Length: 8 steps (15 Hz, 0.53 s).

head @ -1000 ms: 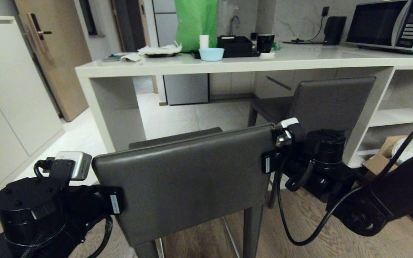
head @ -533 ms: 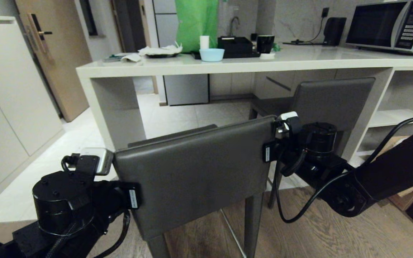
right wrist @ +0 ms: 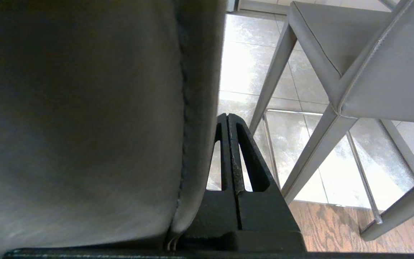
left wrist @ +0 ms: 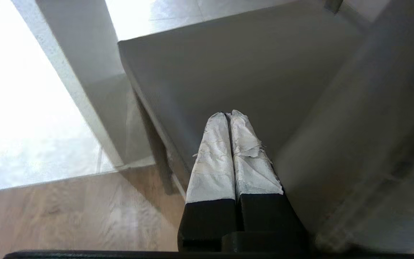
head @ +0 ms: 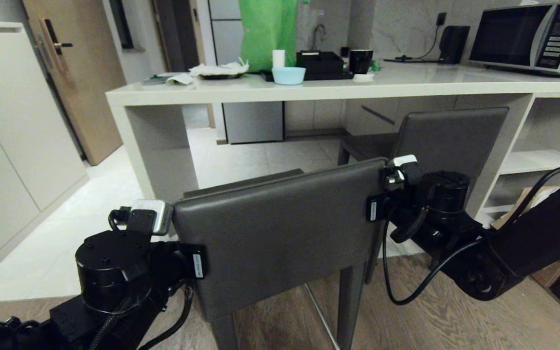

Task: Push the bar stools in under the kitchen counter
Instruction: Push the gray chair back under the dining table

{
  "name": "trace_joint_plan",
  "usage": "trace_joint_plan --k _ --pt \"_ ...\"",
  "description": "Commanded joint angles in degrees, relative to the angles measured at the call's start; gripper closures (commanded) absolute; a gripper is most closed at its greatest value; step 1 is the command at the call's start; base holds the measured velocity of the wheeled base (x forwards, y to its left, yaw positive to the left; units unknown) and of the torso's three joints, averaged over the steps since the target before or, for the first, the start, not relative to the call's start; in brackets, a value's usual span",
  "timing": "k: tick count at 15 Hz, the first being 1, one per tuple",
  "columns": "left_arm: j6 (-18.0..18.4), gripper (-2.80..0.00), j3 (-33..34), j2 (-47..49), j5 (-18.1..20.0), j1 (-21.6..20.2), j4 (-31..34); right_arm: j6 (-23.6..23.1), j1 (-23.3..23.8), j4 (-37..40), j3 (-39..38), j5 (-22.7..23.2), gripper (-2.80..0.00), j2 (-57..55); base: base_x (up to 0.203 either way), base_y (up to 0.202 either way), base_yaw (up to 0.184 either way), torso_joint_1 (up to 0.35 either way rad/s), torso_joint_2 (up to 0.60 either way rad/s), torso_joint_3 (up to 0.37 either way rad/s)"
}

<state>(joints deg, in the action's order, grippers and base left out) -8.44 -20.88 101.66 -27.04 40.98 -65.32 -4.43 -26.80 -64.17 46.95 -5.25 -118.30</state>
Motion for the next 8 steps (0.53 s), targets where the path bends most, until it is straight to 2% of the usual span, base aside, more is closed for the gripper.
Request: trace_joint_plan --k 1,5,7,8 --pt "1.8 0.0 -2.7 4.3 -0.2 -2.1 -0.2 -0.1 -5.4 -0.3 -0.5 0.1 0.0 0.6 0.0 0.0 0.0 0.0 0.0 0.0" --pt "5.8 0.0 -9.9 8.1 0.3 -5.3 -0.1 -0.1 -5.3 -0.3 -0.6 0.1 0.0 0.6 0.0 0.0 0.0 0.0 0.0 0.0" --pt "11.2 0.0 -12.0 9.7 0.8 -5.8 -0.2 -0.1 -5.3 -0.3 -0.6 0.1 0.0 0.5 0.0 0.0 0.0 0.0 0.0 0.0" --pt "11.7 0.0 -13.1 10.3 1.2 -5.9 -0.2 -0.1 -5.3 -0.3 -0.6 0.1 0.0 0.5 0.0 0.0 0.0 0.0 0.0 0.0"
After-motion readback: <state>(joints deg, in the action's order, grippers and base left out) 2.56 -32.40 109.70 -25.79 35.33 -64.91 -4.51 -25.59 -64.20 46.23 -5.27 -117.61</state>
